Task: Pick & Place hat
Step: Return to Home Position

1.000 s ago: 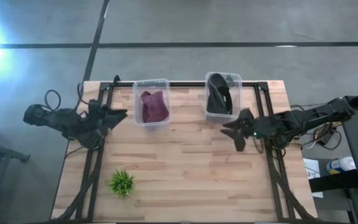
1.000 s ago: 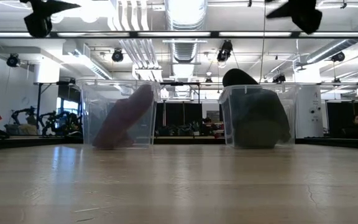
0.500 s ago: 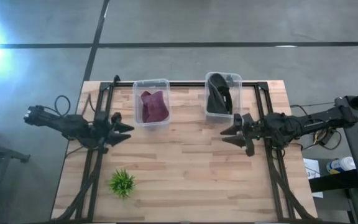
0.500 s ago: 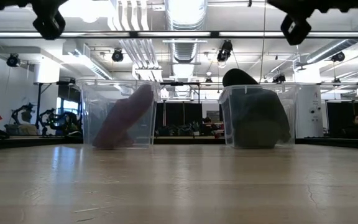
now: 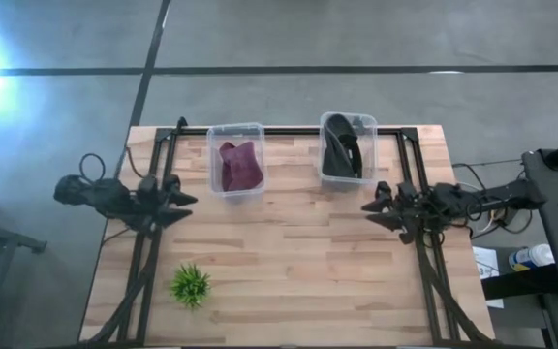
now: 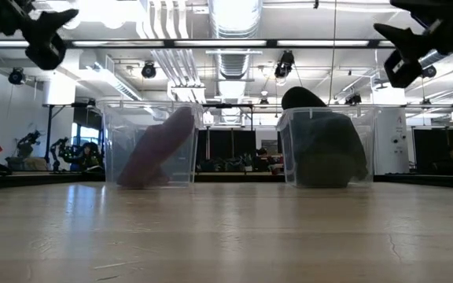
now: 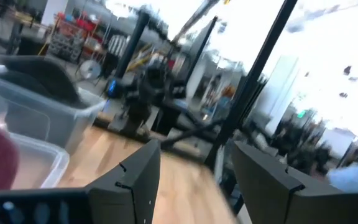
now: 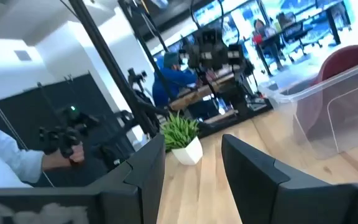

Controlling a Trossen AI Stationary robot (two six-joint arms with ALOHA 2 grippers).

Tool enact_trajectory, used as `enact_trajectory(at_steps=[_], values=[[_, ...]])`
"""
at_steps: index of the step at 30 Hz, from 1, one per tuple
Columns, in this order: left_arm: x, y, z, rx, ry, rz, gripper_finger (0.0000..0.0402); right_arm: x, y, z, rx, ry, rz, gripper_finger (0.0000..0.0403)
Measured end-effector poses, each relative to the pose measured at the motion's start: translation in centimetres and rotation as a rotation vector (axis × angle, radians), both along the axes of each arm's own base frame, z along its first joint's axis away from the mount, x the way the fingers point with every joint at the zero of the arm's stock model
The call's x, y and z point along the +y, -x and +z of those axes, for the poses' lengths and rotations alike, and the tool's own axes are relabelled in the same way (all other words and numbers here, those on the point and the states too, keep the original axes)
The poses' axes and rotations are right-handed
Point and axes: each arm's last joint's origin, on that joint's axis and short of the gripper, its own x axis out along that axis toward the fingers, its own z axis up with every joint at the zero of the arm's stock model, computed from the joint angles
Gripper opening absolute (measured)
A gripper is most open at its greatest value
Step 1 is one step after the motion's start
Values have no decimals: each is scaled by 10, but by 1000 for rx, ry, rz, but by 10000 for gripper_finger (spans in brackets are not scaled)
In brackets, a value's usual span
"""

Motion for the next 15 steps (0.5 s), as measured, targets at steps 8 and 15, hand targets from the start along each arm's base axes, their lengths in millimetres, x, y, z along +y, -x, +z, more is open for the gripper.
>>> enact_trajectory(at_steps=[8,15], values=[[-1,-5,-20,53,-3,18,193,-5,16,-12,-133,82,-120,155],[-4,-13,-49,132,75,22,193,-7,14,-21,-39,95,-178,155]])
